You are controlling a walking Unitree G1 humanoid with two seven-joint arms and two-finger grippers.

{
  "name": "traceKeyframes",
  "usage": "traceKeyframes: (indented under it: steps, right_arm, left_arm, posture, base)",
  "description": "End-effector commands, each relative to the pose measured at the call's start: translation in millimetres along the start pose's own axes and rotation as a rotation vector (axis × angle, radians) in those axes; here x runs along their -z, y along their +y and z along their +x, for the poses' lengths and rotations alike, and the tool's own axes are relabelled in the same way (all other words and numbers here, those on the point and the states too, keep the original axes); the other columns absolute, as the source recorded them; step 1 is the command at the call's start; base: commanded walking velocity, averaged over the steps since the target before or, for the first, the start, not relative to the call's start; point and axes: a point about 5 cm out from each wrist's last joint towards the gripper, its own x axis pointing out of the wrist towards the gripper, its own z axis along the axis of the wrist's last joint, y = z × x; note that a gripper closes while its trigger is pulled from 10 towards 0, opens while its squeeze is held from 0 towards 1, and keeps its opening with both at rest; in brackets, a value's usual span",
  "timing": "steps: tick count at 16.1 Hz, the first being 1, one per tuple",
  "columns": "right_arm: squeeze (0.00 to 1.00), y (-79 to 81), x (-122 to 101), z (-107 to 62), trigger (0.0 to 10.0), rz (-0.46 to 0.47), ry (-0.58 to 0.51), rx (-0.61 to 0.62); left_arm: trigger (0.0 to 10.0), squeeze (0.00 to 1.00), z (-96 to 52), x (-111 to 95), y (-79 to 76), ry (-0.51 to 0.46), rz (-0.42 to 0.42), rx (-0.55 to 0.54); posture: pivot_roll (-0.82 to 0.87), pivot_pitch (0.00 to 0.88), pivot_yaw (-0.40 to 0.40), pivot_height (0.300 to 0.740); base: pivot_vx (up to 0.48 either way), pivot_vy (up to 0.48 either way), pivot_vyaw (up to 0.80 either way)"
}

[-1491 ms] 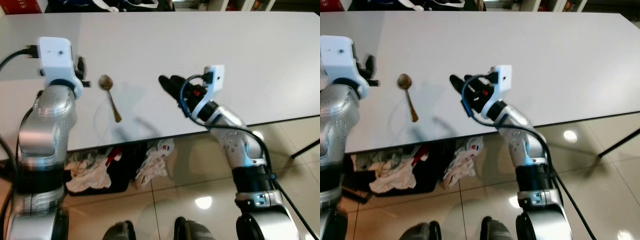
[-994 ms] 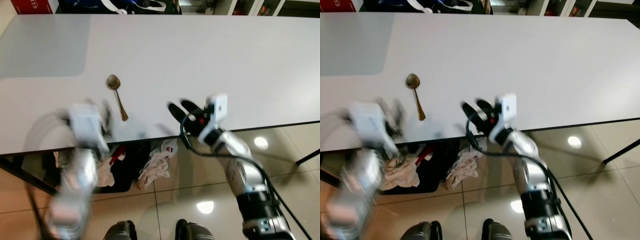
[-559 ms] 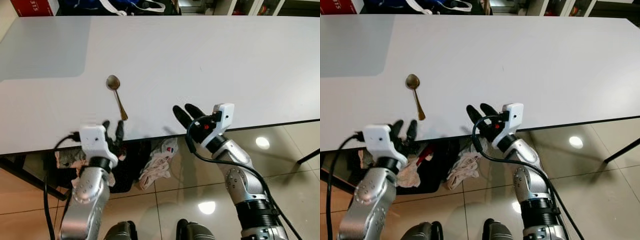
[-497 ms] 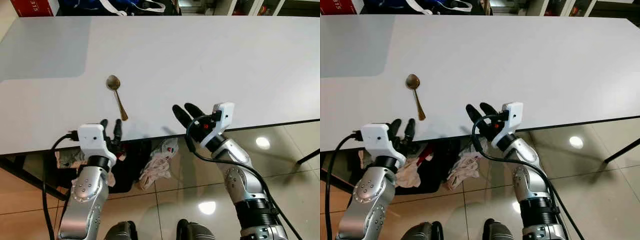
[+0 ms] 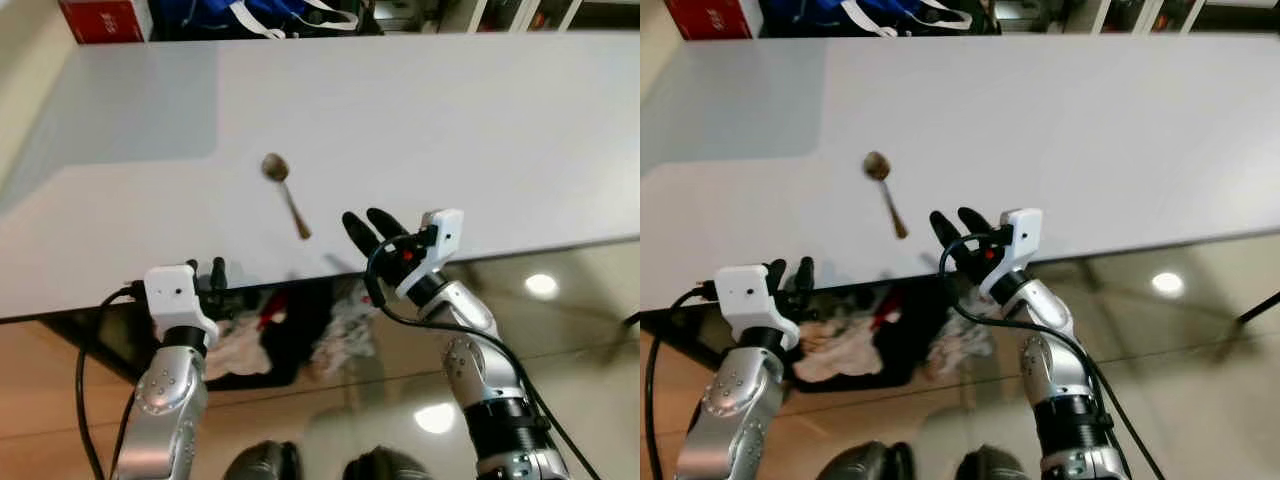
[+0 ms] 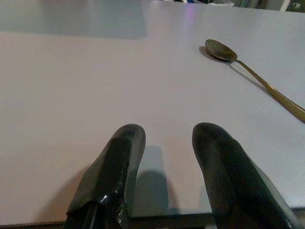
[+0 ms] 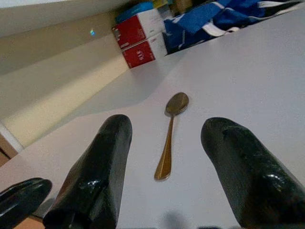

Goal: Setting the table

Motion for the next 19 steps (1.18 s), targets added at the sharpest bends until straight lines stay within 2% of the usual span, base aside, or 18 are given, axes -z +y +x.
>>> traceKeyframes:
  steps: [1, 5, 8, 11, 15, 19]
  right_arm:
    - [0.00, -1.4, -2.8, 0.3, 10.0, -0.008, -0.014, -0.001]
    - [0.00, 4.3, -2.2, 1.3, 10.0, -0.011, -0.025, -0.028]
    - [0.00, 6.9, 4.0, -0.6, 10.0, -0.039, -0.007, -0.042]
    - [0.00, 9.3, 13.0, -4.4, 10.0, -0.061, 0.031, -0.049]
    - [0.00, 6.6, 27.4, -6.0, 10.0, -0.081, 0.118, -0.043]
    - [0.00, -3.9, 57.0, -21.4, 10.0, -0.096, 0.249, -0.006]
  left_arm:
    - [10.0, 0.00, 0.9, -4.7, 0.7, -0.023, 0.019, 0.009]
    - [10.0, 0.00, 4.3, -11.5, -1.9, -0.053, 0.025, 0.023]
    - [10.0, 0.00, 2.8, -1.6, -1.8, -0.016, 0.039, 0.043]
    - [10.0, 0.00, -1.6, 16.9, 2.0, 0.051, 0.046, 0.049]
    - [10.0, 0.00, -0.7, 25.3, 1.6, 0.076, 0.032, 0.056]
    - [10.0, 0.00, 0.7, 39.1, 0.5, 0.115, 0.034, 0.070]
  posture:
    - [-0.05, 0.113, 0.005, 0.740]
    - [-0.05, 0.116, 0.011, 0.740]
    - [-0.05, 0.120, 0.021, 0.740]
    - [-0.04, 0.120, 0.025, 0.740]
    - [-0.04, 0.119, 0.018, 0.740]
    - [-0.03, 0.109, 0.013, 0.740]
  base:
    - [0.000, 0.476, 0.00]
    - [0.000, 0.480, 0.00]
    - [0.000, 0.480, 0.00]
    - [0.000, 0.480, 0.00]
    - [0.000, 0.480, 0.00]
    - [0.000, 0.480, 0.00]
